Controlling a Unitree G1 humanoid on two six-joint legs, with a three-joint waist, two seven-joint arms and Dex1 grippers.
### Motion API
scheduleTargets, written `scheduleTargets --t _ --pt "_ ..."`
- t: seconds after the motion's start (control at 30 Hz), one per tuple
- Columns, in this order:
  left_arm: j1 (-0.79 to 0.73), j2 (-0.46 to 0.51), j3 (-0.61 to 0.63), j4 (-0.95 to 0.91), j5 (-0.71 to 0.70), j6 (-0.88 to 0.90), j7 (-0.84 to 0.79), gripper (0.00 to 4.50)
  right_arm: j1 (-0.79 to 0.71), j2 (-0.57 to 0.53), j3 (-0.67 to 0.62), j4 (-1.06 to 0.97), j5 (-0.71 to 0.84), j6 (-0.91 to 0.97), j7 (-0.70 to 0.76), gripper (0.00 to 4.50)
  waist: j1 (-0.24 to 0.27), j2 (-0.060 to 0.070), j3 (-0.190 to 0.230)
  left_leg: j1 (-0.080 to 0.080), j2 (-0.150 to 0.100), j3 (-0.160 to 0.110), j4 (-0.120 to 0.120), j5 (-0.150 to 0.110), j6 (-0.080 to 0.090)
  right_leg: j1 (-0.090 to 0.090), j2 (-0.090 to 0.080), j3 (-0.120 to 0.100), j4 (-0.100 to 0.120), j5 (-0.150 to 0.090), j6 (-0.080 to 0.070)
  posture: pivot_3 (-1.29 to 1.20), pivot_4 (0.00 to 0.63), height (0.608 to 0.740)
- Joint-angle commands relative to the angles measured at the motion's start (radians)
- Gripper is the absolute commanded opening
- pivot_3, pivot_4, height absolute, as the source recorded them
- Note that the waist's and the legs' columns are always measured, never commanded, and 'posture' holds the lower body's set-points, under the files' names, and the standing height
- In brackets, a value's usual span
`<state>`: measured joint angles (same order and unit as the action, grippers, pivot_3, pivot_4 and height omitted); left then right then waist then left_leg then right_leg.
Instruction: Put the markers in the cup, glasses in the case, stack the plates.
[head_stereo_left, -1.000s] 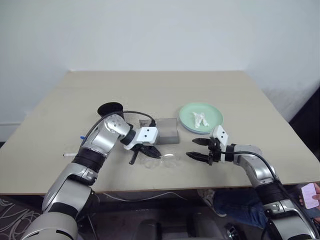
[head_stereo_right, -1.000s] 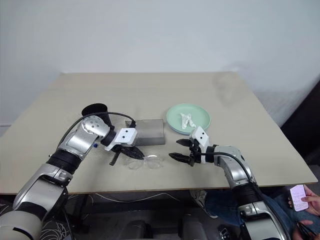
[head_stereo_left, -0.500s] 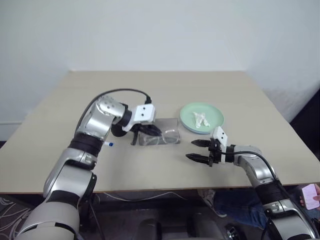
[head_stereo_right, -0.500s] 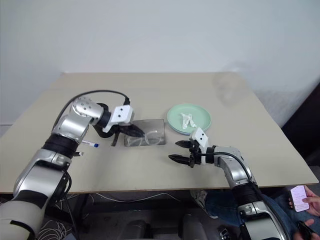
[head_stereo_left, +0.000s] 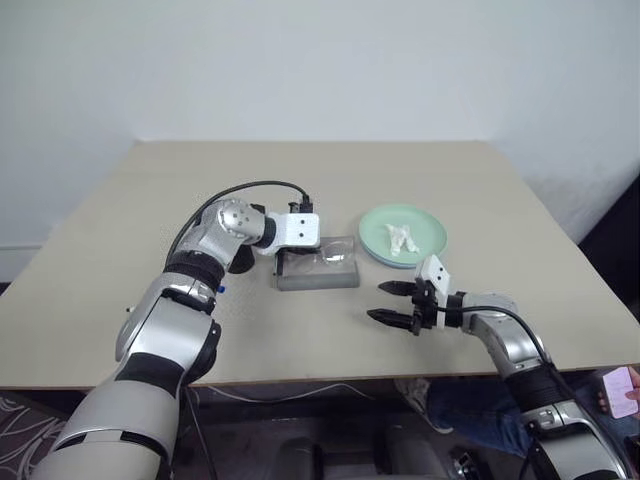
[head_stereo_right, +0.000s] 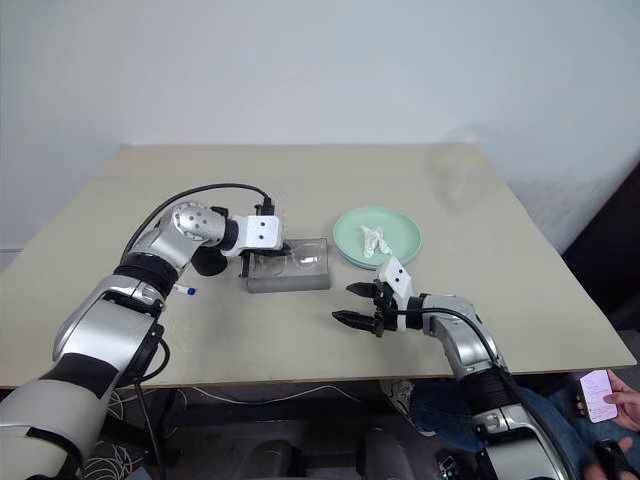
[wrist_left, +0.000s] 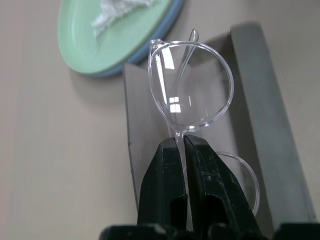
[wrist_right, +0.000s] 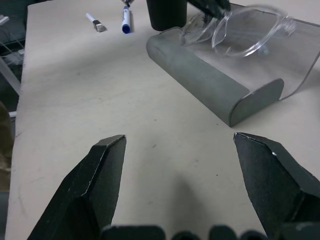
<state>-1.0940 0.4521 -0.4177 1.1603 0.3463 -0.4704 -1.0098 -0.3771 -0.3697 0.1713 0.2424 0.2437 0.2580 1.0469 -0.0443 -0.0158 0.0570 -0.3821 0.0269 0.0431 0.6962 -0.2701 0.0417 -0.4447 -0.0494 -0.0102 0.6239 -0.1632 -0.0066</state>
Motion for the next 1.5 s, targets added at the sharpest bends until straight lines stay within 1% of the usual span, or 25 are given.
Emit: scheduleTargets --t 0.03,0.27,0.5,0.73,0.97,1.13,1.23,1.4,1.5 --pt "-0.052 -0.012 -0.007 0.026 0.040 -0.034 0.072 0.02 0.005 -0.001 -0.016 -0.054 0.013 -0.017 -0.012 3.75 0.000 0.000 0.000 0.000 0.000 0.000 0.000 0.000 0.000 0.000 0.000 0.000 0.000 0.000 0.000 0.00 0.000 0.721" --pt "-0.047 -0.035 0.002 0.064 0.058 -0.041 0.080 0.02 0.013 0.000 -0.014 -0.066 0.014 -0.012 -0.022 3.75 0.000 0.000 0.000 0.000 0.000 0.000 0.000 0.000 0.000 0.000 0.000 -0.001 0.000 0.000 0.000 0.00 0.000 0.721" --pt "-0.024 -0.045 0.017 0.078 0.043 -0.015 -0.031 0.02 0.002 0.003 -0.011 -0.055 0.009 -0.017 -0.025 3.75 0.000 0.000 0.000 0.000 0.000 0.000 0.000 0.000 0.000 0.000 0.000 -0.001 0.000 0.000 0.000 0.00 0.000 0.721" --pt "-0.005 -0.043 0.043 0.068 0.002 0.058 -0.195 0.02 -0.001 0.006 -0.010 -0.049 0.006 -0.021 -0.028 3.75 0.000 0.000 0.000 0.000 0.000 0.000 0.000 0.000 0.000 0.000 0.000 -0.001 0.000 0.000 0.000 0.00 0.000 0.721" --pt "0.022 -0.029 0.060 0.030 -0.032 0.119 -0.341 0.02 0.000 0.008 -0.009 -0.045 0.005 -0.027 -0.033 3.75 -0.001 0.000 0.000 0.000 0.000 -0.001 0.000 0.000 0.000 0.000 0.000 -0.001 0.000 0.000 0.000 0.00 0.000 0.721" --pt "0.052 -0.018 0.072 -0.032 -0.075 0.184 -0.460 0.02 -0.001 0.010 -0.009 -0.042 0.004 -0.031 -0.033 3.75 -0.001 0.000 0.000 0.000 0.000 -0.001 0.000 0.000 0.000 0.000 0.000 -0.001 0.000 0.000 0.000 0.00 0.000 0.721" --pt "0.076 -0.006 0.067 -0.076 -0.080 0.204 -0.487 0.02 -0.001 0.010 -0.009 -0.040 0.004 -0.032 -0.032 3.75 -0.001 0.000 0.000 0.000 0.000 -0.001 0.000 0.000 0.000 0.000 0.000 -0.001 0.000 0.000 0.000 0.00 0.000 0.721" --pt "0.100 0.003 0.066 -0.125 -0.087 0.229 -0.474 0.02 -0.002 0.011 -0.007 -0.033 0.000 -0.036 -0.031 3.75 -0.001 0.000 0.000 0.000 0.000 -0.001 0.000 0.000 0.000 0.000 0.000 -0.001 0.000 0.000 0.000 0.00 0.000 0.721" --pt "0.099 -0.001 0.079 -0.142 -0.097 0.229 -0.445 0.65 -0.005 0.010 -0.006 -0.031 -0.001 -0.035 -0.030 3.75 -0.001 0.000 0.000 0.000 0.000 -0.001 0.000 0.000 0.000 0.000 0.000 -0.001 0.000 0.000 0.000 0.00 0.000 0.721"
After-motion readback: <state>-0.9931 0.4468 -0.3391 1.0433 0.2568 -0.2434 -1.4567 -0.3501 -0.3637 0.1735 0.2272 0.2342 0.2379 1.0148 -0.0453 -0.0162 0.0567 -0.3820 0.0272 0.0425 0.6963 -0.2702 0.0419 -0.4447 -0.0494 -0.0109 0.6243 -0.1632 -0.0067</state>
